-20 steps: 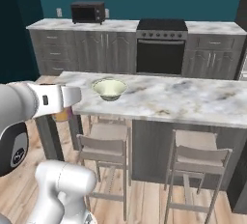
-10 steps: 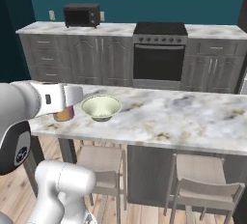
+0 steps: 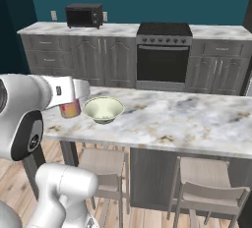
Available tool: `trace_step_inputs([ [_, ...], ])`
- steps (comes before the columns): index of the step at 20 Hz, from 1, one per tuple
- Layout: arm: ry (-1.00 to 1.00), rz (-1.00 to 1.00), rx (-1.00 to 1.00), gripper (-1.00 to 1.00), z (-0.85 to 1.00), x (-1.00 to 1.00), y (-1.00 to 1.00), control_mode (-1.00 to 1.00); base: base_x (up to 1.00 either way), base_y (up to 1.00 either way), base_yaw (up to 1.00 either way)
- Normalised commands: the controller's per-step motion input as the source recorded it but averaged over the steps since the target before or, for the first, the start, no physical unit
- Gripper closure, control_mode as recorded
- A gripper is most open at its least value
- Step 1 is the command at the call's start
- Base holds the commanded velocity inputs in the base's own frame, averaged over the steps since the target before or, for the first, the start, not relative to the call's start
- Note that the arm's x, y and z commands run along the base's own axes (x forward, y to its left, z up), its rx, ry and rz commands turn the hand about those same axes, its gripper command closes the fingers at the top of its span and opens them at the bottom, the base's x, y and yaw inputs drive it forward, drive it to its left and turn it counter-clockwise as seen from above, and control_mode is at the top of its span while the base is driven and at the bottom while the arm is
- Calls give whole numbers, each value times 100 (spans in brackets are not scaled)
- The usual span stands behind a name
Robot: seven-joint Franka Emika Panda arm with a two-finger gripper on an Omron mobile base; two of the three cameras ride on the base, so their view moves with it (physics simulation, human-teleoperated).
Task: Open the fridge, grab two sodas, and place both sodas inside the bowl with ice on the dining counter.
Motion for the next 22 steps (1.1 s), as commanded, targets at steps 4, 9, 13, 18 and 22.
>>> trace_step_inputs([
  [4, 25, 22, -7, 100, -40, 100, 4, -100, 0, 0, 0],
  [9, 15, 30, -1, 100, -54, 100, 12, -100, 0, 0, 0],
  [13, 11, 30, 0, 100, -59, 99, 21, -100, 0, 0, 0],
  [18, 14, 27, -4, 100, -59, 90, 25, -100, 0, 0, 0],
  [22, 22, 23, -13, 100, -42, 73, 6, -100, 0, 0, 0],
])
